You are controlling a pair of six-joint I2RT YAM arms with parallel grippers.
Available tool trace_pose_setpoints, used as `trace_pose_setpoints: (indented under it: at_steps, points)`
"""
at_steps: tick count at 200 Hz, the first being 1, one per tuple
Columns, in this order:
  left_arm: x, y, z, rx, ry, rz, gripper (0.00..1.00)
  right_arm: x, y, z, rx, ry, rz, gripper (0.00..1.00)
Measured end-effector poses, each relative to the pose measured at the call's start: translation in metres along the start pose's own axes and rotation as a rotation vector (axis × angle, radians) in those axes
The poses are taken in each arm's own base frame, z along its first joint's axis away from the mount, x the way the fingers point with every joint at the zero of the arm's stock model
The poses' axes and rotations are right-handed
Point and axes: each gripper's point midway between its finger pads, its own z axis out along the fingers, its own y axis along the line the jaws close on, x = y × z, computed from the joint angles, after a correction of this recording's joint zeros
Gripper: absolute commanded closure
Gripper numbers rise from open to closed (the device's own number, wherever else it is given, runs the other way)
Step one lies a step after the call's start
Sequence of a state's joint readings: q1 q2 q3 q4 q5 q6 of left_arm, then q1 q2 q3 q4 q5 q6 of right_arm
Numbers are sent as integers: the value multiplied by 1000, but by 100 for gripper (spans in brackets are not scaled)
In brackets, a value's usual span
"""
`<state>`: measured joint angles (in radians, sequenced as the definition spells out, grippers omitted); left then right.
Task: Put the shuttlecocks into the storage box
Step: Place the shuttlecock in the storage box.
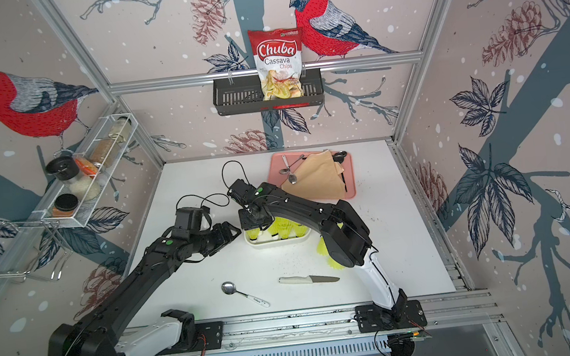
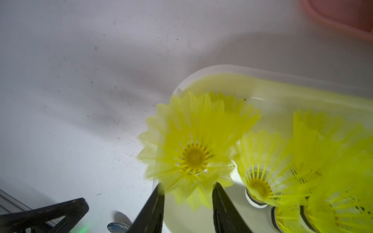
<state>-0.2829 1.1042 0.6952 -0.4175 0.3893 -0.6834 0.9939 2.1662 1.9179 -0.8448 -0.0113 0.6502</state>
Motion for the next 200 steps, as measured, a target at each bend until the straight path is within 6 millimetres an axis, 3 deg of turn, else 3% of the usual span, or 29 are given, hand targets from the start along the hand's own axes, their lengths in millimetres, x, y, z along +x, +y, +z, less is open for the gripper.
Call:
trace_pose_setpoints:
  at_steps: [110,200]
  points:
    - [3,-7,7,12,14,3,27,2,-4,-29,3,-23,0,49]
    - [-4,-20,0,36,-16,16,27,-7,-12,-55,18,-82,13,48]
